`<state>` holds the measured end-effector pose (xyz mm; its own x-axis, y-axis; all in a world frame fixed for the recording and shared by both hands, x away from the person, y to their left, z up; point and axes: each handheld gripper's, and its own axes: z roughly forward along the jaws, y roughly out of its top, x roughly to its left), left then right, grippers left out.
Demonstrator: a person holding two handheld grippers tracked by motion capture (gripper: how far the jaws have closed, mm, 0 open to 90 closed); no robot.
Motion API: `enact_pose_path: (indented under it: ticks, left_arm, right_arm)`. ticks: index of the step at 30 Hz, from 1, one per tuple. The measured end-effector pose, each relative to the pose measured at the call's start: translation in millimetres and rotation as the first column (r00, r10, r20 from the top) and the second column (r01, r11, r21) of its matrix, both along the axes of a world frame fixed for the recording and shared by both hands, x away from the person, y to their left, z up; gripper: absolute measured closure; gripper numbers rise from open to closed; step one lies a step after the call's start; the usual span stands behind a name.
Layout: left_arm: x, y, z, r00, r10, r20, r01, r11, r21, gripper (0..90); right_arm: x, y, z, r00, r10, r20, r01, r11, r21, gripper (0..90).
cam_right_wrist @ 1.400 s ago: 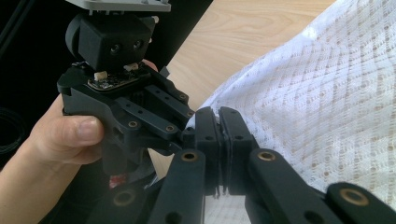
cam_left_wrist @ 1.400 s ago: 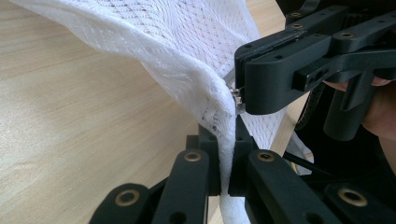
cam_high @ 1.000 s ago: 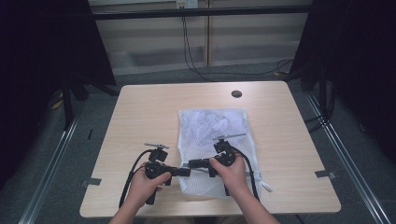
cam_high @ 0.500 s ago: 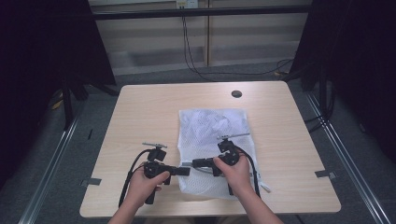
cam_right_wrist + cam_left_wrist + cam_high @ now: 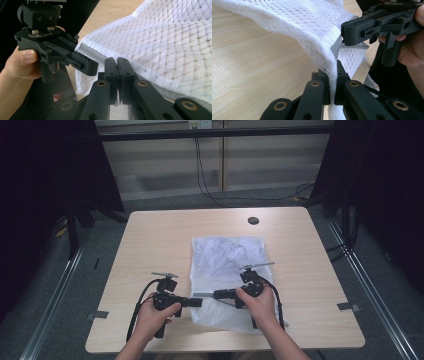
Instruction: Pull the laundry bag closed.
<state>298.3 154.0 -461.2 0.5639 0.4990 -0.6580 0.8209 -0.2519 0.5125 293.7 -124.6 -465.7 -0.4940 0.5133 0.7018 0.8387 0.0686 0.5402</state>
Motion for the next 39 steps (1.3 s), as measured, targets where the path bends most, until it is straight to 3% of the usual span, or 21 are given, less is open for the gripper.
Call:
enact_pose_path:
  ticks: [39]
  left_arm:
    - [0.2, 1.9, 1.2, 0.9998, 0.016, -0.014, -0.016, 0.9998, -0.013, 88.6]
  right_arm:
    - [0.4, -7.9, 0.6, 1.0000, -0.003, 0.001, 0.003, 1.000, -0.004, 87.6]
